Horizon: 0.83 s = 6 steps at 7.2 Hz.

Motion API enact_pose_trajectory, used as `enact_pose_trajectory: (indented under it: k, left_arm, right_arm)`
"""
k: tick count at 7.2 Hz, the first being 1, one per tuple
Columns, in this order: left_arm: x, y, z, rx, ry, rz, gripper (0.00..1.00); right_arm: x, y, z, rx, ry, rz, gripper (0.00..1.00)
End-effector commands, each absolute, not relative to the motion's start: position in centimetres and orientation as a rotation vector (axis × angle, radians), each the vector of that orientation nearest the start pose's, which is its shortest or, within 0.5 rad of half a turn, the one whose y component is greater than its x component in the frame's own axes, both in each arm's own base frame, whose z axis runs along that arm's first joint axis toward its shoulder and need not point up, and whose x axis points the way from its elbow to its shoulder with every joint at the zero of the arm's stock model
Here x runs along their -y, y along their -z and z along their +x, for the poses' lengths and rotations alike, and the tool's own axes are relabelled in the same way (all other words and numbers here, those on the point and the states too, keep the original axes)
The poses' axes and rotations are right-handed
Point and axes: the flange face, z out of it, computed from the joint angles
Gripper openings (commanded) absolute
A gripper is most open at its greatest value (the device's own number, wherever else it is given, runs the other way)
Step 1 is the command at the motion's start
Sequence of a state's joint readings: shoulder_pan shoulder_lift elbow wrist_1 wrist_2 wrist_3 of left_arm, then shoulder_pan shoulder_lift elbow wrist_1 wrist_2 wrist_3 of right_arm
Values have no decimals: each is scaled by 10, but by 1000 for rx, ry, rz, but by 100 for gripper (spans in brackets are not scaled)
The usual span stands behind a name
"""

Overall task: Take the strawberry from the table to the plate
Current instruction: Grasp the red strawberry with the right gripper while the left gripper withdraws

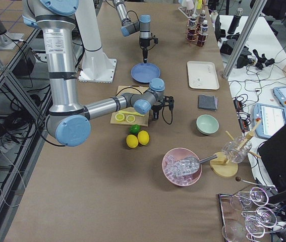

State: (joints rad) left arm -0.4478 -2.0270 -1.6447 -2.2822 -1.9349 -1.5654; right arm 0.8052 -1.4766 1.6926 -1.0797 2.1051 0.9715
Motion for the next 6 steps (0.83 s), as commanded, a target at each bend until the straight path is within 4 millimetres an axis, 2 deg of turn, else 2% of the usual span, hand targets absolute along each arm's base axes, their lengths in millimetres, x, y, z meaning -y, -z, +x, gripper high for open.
enact_pose_trajectory:
  k: [1,2,3,4,5,6]
  left_arm:
    - [394,-282,510,-1274,183,-4,97]
    - [425,-297,473,-1261,166,20,97]
    - [452,-327,430,-1231,125,47,97]
    - [472,-357,387,-1202,86,73,97]
    - [484,-390,346,-1170,46,101,97]
    - [487,-423,314,-1136,6,123,97]
  right_arm:
    - [471,-443,-339,895,-4,79,0]
    - [485,-385,-356,884,-31,54,0]
    - [472,-344,-381,906,-59,27,0]
    - [456,-310,-414,944,-105,-9,0]
    - [431,-278,-458,959,-133,-4,0]
    - [404,-253,-497,969,-152,-7,0]
